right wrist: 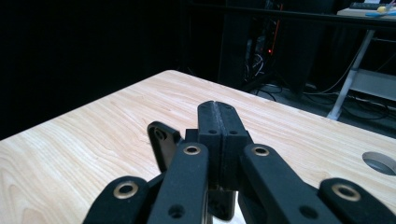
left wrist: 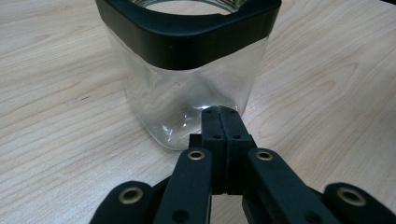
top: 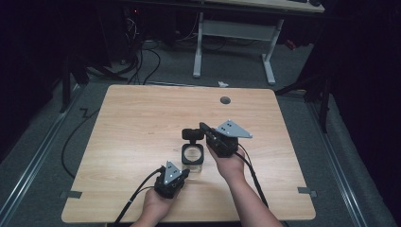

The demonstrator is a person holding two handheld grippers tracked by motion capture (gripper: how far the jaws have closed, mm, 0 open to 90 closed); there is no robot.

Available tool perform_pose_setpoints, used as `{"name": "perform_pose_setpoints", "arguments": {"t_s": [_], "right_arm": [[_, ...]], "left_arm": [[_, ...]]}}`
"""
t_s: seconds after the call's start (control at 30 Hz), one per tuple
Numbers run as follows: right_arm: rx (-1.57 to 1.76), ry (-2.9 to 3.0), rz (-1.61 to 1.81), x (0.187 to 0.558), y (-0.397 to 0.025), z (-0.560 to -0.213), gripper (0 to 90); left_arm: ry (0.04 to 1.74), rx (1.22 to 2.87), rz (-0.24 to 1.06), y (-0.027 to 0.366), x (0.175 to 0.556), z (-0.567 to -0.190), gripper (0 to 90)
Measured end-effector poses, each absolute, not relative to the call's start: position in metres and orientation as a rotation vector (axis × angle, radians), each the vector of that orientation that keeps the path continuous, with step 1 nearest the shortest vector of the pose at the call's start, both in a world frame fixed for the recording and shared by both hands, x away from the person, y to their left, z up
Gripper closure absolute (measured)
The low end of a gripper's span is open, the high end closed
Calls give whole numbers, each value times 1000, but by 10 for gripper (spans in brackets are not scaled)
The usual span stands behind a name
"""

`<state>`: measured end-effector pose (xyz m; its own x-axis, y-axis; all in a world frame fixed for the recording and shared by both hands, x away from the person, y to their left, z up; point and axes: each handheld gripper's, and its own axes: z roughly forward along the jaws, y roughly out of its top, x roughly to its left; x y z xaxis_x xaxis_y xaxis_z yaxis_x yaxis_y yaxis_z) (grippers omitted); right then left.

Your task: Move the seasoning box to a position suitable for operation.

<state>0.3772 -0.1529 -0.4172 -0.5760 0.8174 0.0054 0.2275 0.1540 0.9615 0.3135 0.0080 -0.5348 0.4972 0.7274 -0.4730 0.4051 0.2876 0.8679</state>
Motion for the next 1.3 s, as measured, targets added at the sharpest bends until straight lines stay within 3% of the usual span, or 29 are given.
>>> {"name": "perform_pose_setpoints", "arguments": {"t_s": [0.53,1.3], "right_arm": [[996,1947,1395,388,-145,-423,900],[1019,2030,1363,340,-159,-474,900]], "left_arm": [[1113,1330,270,9,313,-534,900],[1110,1323,272,10,313,-534,900]]}}
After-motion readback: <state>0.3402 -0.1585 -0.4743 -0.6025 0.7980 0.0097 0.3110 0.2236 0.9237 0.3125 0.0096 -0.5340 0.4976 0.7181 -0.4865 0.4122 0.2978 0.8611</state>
